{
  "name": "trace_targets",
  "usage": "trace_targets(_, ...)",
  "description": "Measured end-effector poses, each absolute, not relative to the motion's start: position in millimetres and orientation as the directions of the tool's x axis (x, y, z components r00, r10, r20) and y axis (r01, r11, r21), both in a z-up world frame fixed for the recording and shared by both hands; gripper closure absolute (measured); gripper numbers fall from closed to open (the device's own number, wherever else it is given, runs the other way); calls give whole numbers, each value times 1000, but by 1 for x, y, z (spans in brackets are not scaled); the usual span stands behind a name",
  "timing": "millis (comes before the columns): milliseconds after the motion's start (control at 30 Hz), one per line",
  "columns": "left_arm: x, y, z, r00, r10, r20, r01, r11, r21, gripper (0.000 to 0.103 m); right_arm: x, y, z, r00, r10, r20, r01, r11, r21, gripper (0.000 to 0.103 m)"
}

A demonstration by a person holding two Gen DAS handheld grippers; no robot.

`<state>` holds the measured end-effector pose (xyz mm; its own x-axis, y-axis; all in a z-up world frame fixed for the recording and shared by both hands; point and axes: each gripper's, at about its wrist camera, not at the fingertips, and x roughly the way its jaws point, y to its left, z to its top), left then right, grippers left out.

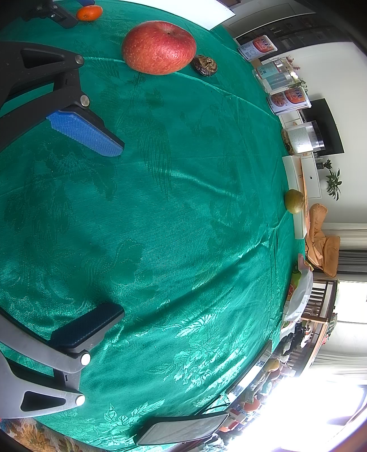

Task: Organize fruits
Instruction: 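Move the open left gripper down around the orange tangerine, then close the left gripper on the tangerine while the right gripper grasps the red apple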

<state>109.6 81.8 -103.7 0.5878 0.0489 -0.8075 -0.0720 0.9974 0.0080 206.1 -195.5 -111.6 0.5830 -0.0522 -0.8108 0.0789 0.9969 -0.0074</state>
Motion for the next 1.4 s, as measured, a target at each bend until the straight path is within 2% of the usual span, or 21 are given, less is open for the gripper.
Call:
trace_targets(767, 110, 82, -104, 587, 46, -808, -70, 998, 6, 1, 206, -196, -111, 583, -52, -811, 79, 997, -8, 0)
trace_targets(833, 110, 84, -103, 581, 22, -814, -53, 999, -11, 1, 206, -195, -111, 583, -52, -811, 79, 997, -8, 0)
trace_targets(967, 104, 103, -94, 603, -102, -791, -41, 986, -158, 2, 206, -195, -112, 583, -53, -811, 79, 997, -9, 0)
trace_targets(1167, 109, 92, -95, 604, -91, -792, -1, 993, -115, 4, 205, -196, -111, 586, -43, -809, 76, 997, 2, 0)
trace_targets(1200, 110, 88, -95, 608, -85, -790, 7, 995, -102, 8, 203, -197, -109, 597, -15, -802, 70, 997, 34, 0)
trace_targets(1233, 111, 84, -95, 611, -78, -788, 14, 996, -88, 24, 200, -200, -106, 620, 52, -783, 55, 992, 109, 0)
trace_targets(1300, 112, 78, -94, 618, -65, -784, 28, 998, -61, 42, 192, -199, -97, 655, 245, -715, -34, 955, 296, 0)
trace_targets(1333, 112, 77, -93, 620, -75, -781, 38, 997, -65, 62, 189, -190, -91, 661, 307, -685, -100, 940, 325, 0)
trace_targets(1367, 113, 76, -93, 620, -84, -780, 44, 996, -72, 72, 186, -177, -84, 661, 356, -661, -174, 929, 327, 0)
trace_targets(1400, 113, 77, -92, 622, -82, -778, 40, 997, -73, 72, 184, -162, -78, 651, 407, -641, -248, 912, 327, 0)
